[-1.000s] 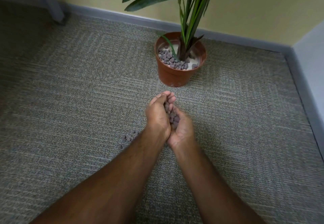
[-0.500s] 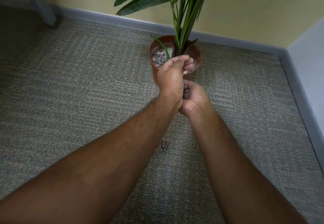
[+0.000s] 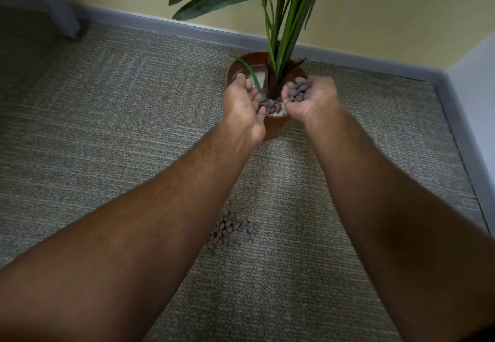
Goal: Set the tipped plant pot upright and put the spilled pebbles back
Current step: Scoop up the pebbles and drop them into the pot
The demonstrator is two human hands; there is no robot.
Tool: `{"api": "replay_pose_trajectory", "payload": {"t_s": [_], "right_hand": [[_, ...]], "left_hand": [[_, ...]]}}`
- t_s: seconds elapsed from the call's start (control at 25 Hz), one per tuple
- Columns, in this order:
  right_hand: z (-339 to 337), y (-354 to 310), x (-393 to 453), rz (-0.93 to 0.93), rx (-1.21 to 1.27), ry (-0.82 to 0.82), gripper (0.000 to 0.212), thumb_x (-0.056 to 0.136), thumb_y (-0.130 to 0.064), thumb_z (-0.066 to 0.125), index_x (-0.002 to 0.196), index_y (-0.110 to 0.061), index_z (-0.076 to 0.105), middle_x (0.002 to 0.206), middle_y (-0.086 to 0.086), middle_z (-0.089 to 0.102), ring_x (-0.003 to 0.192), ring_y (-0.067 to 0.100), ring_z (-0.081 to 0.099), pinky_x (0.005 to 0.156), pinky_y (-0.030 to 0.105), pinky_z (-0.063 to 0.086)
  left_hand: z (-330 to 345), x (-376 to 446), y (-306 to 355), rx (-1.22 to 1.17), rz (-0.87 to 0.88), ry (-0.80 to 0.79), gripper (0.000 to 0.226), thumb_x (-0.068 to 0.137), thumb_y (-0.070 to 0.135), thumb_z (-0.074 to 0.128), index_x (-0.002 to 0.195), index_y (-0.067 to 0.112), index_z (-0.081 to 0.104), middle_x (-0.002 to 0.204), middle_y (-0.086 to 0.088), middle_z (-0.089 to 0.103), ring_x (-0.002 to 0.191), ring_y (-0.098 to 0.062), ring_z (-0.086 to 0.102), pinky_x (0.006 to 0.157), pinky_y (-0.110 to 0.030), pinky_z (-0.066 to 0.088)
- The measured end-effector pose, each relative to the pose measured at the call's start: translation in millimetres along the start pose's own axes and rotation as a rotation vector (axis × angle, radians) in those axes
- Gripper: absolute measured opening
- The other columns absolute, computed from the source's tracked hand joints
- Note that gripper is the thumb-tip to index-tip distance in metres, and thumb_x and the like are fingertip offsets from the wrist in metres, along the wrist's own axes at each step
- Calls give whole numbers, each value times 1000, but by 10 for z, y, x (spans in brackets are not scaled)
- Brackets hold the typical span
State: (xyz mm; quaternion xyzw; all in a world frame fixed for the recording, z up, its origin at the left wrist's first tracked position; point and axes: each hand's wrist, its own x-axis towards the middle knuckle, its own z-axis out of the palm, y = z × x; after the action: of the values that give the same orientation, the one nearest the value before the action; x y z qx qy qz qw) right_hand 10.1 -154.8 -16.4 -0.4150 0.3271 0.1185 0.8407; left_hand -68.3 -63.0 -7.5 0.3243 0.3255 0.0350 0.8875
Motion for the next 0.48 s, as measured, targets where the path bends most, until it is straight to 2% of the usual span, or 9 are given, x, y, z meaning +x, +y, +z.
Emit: {"api": "replay_pose_trajectory", "payload": {"t_s": [0.04,0.08,0.12,0.16,0.2,0.32,0.4,0.48], "right_hand": [[24,-2,54,1,-59,-15,40,106,-27,36,75,-12,57,66,5,54,56,14,51,57,21,48],[50,1,102,-1,-113,-35,45,105,-36,38,76,-8,60,72,8,66,61,16,62,61,21,50],[67,15,145,-16,-164,-54,53,103,-46,38,86,-4,66,90,15,75,78,25,73,73,30,57],[87,20,141,-20,-203,-59,61,103,-52,36,98,-1,69,103,19,76,92,32,74,83,41,58],[102,17,110,-19,-221,-60,63,103,-55,36,105,-2,70,108,21,75,96,34,73,84,45,58],[88,71,-125,-91,-252,-85,60,105,-55,35,104,-6,70,106,17,75,94,32,72,81,41,59],[-12,188,-269,-256,-415,-38,48,107,-48,37,102,-10,66,104,6,73,96,22,69,82,36,55],[-178,391,-374,-557,-594,47,33,107,-38,43,107,-12,64,101,0,67,90,9,63,75,28,50]], "left_hand": [[-48,26,15,18,-2,-7,52,109,38,35,144,3,51,150,-14,52,141,-26,46,122,-42,29],[-90,45,28,29,-1,-18,52,109,39,35,145,4,50,150,-14,52,141,-26,47,123,-43,29],[-134,55,37,36,4,-34,52,109,39,35,144,4,51,149,-14,54,140,-26,49,122,-43,30],[-180,64,40,42,11,-55,51,109,39,35,142,4,53,146,-14,57,137,-26,51,121,-43,32],[-235,63,38,57,24,-81,50,109,38,35,139,4,56,142,-14,61,133,-26,55,119,-42,36],[-496,10,-10,198,124,-127,40,110,31,37,129,8,63,123,-10,73,113,-20,69,102,-34,50],[-757,-68,-88,347,248,-95,29,109,21,43,119,8,67,109,-9,76,96,-18,71,85,-29,54],[-1059,-163,-216,567,367,-70,22,106,15,50,109,3,68,99,-13,74,85,-14,68,77,-26,54]]}}
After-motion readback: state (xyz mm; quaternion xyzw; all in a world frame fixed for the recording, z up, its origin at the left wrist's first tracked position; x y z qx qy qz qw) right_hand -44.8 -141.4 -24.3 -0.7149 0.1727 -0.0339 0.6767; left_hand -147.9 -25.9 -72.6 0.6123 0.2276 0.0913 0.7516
